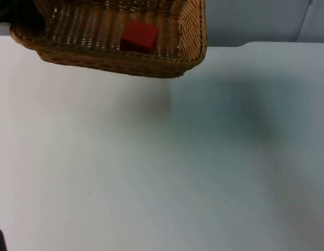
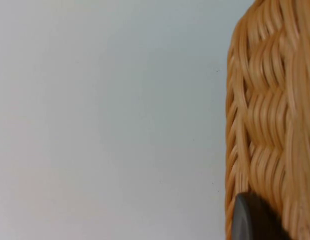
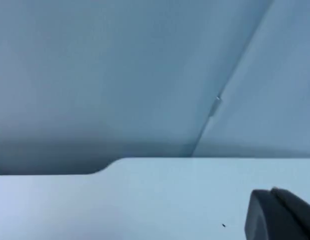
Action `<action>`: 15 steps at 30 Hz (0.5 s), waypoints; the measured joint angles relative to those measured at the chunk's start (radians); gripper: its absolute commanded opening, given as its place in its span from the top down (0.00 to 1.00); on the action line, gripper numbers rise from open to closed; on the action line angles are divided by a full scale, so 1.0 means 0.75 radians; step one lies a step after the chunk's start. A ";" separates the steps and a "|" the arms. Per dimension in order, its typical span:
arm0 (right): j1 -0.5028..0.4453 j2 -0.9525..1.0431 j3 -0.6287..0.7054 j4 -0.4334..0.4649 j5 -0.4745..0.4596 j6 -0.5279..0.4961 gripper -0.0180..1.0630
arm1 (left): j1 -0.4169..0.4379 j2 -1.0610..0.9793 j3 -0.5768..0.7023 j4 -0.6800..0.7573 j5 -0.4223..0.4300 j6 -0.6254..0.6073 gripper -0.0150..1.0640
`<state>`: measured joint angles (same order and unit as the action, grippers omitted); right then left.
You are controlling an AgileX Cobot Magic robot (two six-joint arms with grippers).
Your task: Pick up the basket with the left hand and place the cube into the basket with the right hand.
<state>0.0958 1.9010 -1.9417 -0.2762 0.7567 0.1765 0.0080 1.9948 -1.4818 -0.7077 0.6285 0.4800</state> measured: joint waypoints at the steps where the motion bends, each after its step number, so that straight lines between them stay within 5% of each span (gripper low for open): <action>1: -0.030 0.000 0.000 0.014 0.019 0.003 0.99 | 0.000 0.000 0.000 0.000 -0.003 0.000 0.99; 10: -0.084 0.000 0.000 0.057 0.041 0.005 0.99 | 0.000 0.000 0.000 -0.067 -0.055 0.002 0.99; 15: -0.084 0.000 0.000 0.059 0.041 0.005 0.99 | 0.000 0.000 0.000 -0.076 0.077 0.000 0.99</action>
<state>0.0329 1.9010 -1.9417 -0.2318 0.7878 0.1805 0.0080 1.9948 -1.4818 -0.7650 0.6862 0.4801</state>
